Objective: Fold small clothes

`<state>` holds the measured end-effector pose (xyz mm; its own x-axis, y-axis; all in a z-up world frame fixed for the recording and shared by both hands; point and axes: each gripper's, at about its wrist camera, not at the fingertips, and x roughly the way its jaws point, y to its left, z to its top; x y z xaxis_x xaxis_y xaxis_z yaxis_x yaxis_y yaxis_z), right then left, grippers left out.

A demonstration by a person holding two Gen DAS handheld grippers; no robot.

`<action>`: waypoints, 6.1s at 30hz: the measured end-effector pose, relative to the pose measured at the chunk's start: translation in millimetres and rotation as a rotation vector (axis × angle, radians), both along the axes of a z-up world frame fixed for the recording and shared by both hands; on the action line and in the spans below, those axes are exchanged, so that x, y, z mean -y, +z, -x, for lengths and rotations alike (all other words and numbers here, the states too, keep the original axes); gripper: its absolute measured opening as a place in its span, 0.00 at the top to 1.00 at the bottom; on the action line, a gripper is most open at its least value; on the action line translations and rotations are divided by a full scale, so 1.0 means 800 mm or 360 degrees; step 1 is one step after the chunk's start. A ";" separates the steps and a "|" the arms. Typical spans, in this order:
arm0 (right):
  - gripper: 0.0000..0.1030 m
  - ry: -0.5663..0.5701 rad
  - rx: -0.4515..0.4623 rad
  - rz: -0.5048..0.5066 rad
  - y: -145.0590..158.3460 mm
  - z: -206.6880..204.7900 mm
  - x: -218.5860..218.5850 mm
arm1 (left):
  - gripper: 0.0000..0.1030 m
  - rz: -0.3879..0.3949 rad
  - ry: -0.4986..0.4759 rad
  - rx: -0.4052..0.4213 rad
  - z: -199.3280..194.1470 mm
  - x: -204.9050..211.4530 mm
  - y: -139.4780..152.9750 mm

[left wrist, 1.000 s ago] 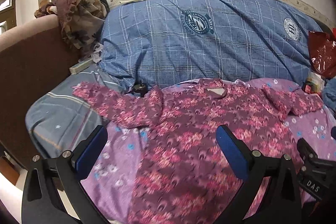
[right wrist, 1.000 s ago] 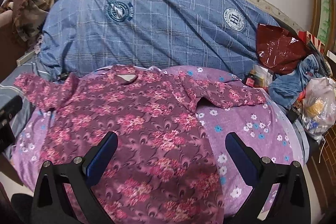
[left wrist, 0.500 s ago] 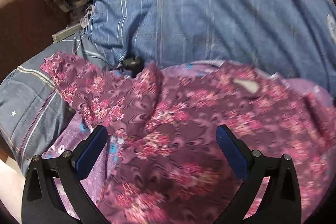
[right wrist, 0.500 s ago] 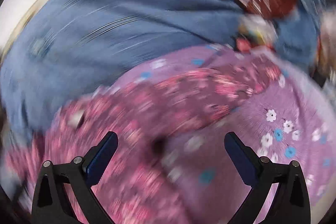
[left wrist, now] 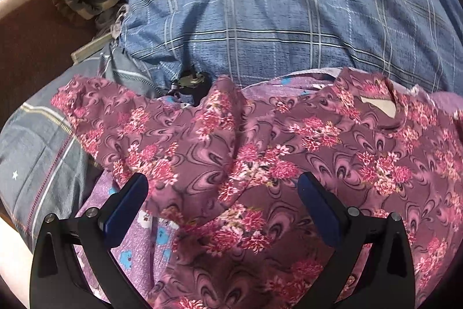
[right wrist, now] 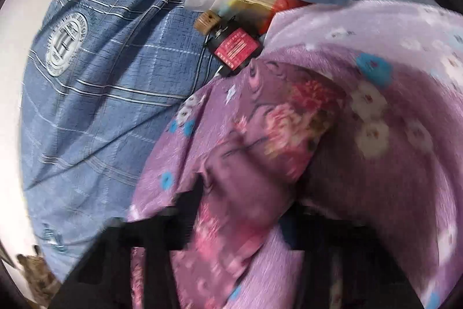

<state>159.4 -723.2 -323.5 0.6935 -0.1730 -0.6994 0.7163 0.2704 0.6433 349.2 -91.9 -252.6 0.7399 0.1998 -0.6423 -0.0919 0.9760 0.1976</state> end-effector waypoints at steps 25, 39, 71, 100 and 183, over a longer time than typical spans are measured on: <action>0.93 0.1087 0.0466 0.0404 0.159 -0.225 -0.531 | 0.00 0.0311 0.0589 0.0055 -0.007 -0.227 0.056; 0.27 0.1627 0.0216 0.0284 0.059 -0.225 -0.641 | 0.00 0.0386 0.0699 -0.0069 -0.010 -0.281 0.046; 0.31 0.2606 -0.0480 0.1514 0.102 -0.201 -0.773 | 0.00 0.0577 0.0932 -0.0008 0.018 -0.359 0.058; 0.61 0.1575 0.0394 -0.0160 0.060 -0.249 -0.611 | 0.00 0.0354 0.0586 -0.0091 -0.009 -0.285 0.060; 0.55 0.0849 0.0391 0.0355 0.098 -0.073 -0.343 | 0.00 0.0236 -0.0279 -0.0239 -0.020 -0.018 -0.005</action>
